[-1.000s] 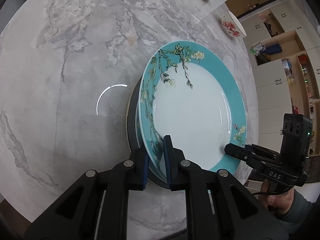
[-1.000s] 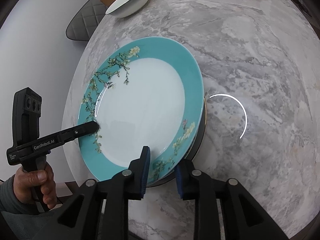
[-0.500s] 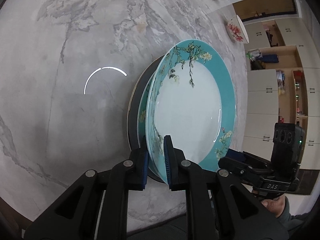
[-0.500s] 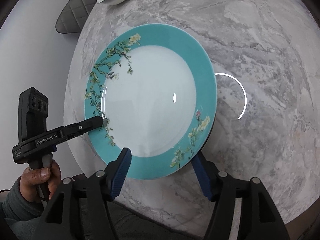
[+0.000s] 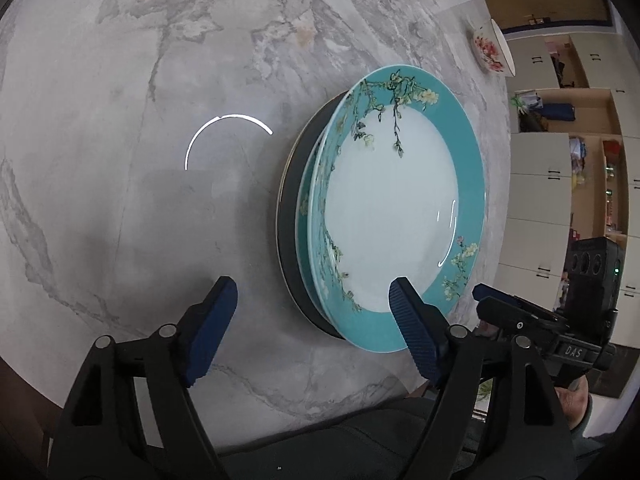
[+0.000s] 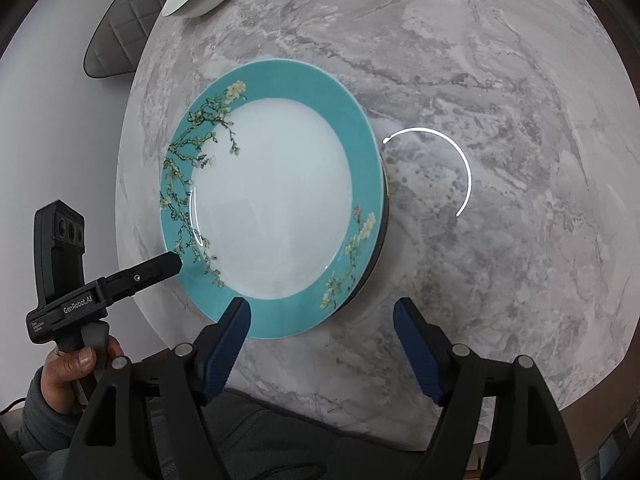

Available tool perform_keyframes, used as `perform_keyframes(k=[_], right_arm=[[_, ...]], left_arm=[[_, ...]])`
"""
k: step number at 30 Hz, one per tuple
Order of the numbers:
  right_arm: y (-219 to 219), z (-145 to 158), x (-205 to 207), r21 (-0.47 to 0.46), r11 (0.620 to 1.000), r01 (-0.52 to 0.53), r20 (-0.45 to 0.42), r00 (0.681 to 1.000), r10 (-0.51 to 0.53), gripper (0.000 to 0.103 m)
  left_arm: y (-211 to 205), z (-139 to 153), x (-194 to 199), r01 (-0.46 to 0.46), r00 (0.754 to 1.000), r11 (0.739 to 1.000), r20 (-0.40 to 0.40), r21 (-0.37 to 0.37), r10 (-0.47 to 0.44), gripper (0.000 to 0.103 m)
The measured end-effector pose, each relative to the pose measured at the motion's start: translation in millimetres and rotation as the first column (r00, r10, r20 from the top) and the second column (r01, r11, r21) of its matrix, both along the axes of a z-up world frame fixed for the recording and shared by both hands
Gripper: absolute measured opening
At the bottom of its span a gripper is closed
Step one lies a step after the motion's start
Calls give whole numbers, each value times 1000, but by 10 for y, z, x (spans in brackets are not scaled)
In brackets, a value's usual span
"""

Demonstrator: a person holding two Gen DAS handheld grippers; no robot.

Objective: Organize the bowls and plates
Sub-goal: 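Reach both grippers to the large white bowl and close on its rim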

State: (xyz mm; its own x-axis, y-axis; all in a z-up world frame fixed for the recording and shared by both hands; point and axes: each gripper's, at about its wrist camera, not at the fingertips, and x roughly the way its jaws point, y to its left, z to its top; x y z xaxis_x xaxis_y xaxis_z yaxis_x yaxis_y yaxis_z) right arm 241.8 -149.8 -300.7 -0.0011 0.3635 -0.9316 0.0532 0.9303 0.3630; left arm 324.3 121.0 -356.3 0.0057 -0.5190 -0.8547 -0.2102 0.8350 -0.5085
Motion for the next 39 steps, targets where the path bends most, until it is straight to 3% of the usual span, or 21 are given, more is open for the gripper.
perform_keyframes(k=[3, 5, 6, 8, 12, 14, 16, 20, 23, 27, 31, 34, 36, 37, 38, 39], right_arm=[[-208, 213, 104, 24, 998, 63, 84, 994, -65, 84], [-330, 416, 222, 60, 992, 108, 188, 975, -118, 101], [-388, 522, 309, 86, 988, 124, 243, 960, -142, 103], [-420, 636, 527, 139, 984, 113, 285, 947, -149, 103], [-328, 767, 1055, 132, 989, 60, 339, 935, -102, 103], [-203, 829, 1350, 99, 995, 26, 382, 922, -62, 103], [-115, 870, 1617, 92, 996, -14, 407, 913, -25, 103], [176, 789, 2342, 64, 998, -25, 389, 921, -2, 103], [420, 717, 2860, 34, 999, -35, 393, 919, 19, 103], [641, 577, 3334, 12, 999, -32, 383, 923, 25, 89], [797, 380, 3589, 7, 1000, -22, 336, 942, 18, 85], [881, 241, 3701, -3, 999, -32, 296, 955, 32, 72], [917, 151, 3757, -3, 999, -37, 275, 961, 37, 70], [923, 123, 3768, -5, 999, -39, 269, 963, 39, 68], [930, 80, 3789, -4, 999, -38, 260, 965, 38, 59], [931, 53, 3796, -3, 999, -36, 252, 967, 36, 51]], left_arm=[[197, 146, 17, -21, 999, 1000, 30, 15, 21, 77], [342, 263, 137, -49, 996, 999, 70, 24, 47, 87], [410, 331, 233, -66, 993, 997, 96, 34, 62, 101], [518, 478, 431, -90, 983, 994, 164, 55, 80, 103], [662, 816, 964, -103, 930, 987, 364, 126, 51, 103], [711, 932, 1250, -87, 904, 981, 427, 175, 4, 103], [737, 970, 1551, -74, 896, 981, 443, 177, -12, 103], [890, 907, 2284, -88, 913, 974, 407, 211, -6, 103], [946, 852, 2796, -95, 908, 965, 419, 246, -18, 103], [945, 739, 3373, -75, 908, 956, 415, 284, -52, 102], [851, 488, 3718, -20, 919, 938, 375, 346, -119, 102], [820, 327, 3763, -14, 924, 932, 360, 363, -126, 102], [803, 261, 3791, -13, 923, 929, 361, 370, -131, 101], [784, 237, 3792, -9, 922, 925, 361, 381, -140, 95], [759, 211, 3804, -1, 920, 917, 360, 398, -155, 89], [734, 186, 3822, 8, 918, 910, 358, 415, -172, 70]])
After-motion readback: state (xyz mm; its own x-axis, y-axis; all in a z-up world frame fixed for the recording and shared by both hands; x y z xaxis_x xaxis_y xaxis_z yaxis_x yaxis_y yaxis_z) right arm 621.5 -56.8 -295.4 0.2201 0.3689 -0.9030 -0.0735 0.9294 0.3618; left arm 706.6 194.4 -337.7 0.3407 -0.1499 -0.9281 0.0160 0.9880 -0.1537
